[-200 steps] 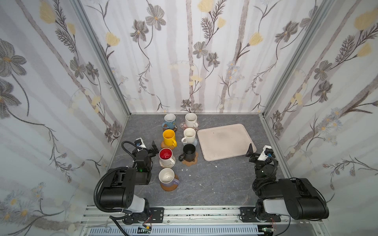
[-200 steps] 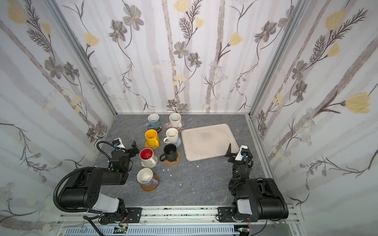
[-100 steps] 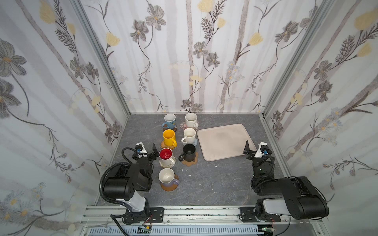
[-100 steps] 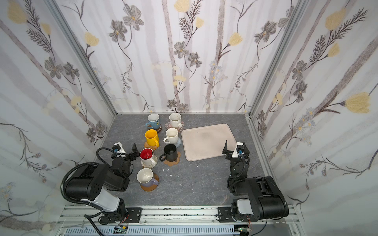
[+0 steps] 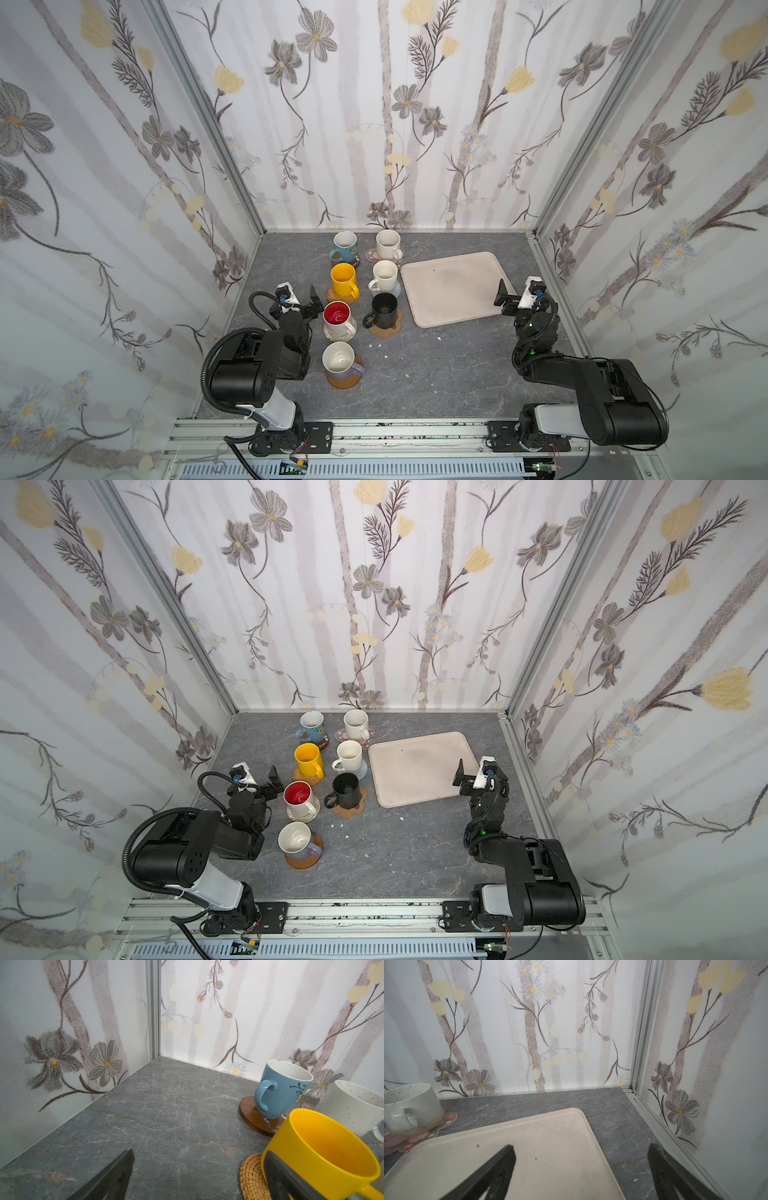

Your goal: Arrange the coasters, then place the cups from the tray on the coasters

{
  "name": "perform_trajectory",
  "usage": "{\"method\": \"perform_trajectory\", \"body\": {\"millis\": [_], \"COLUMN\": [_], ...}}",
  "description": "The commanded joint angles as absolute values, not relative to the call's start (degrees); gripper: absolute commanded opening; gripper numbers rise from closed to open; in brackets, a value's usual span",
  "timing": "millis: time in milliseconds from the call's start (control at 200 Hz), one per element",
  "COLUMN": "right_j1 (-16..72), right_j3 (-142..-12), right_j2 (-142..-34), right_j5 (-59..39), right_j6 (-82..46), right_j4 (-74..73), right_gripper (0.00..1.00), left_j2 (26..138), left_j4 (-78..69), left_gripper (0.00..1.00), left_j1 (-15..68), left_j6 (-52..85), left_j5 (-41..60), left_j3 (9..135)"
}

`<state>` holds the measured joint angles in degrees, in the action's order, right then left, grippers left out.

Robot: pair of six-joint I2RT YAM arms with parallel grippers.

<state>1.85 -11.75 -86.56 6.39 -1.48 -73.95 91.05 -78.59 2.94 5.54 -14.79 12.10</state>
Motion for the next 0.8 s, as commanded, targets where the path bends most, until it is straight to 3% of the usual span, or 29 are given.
{"method": "perform_trajectory", "body": {"millis": [0, 794], "right_j1": [1.9, 2.2], "right_j3": [-12.0, -11.6], "right_j2": [-86.4, -86.5], "right_j5": [5.6, 5.8], "right_j6": [-1.6, -1.1], "right_j4": [-74.1, -75.1], "right_gripper": [1.0, 1.0], "left_j2": [90.9, 91.1], "left_j4": [-79.2, -78.9], "left_gripper": [1.0, 1.0], "left_j1": [3.0, 3.7], "left_j6": [5.0, 3.9], "left_j5": [-15.0, -14.8], "left_j3": [12.5, 12.9]}}
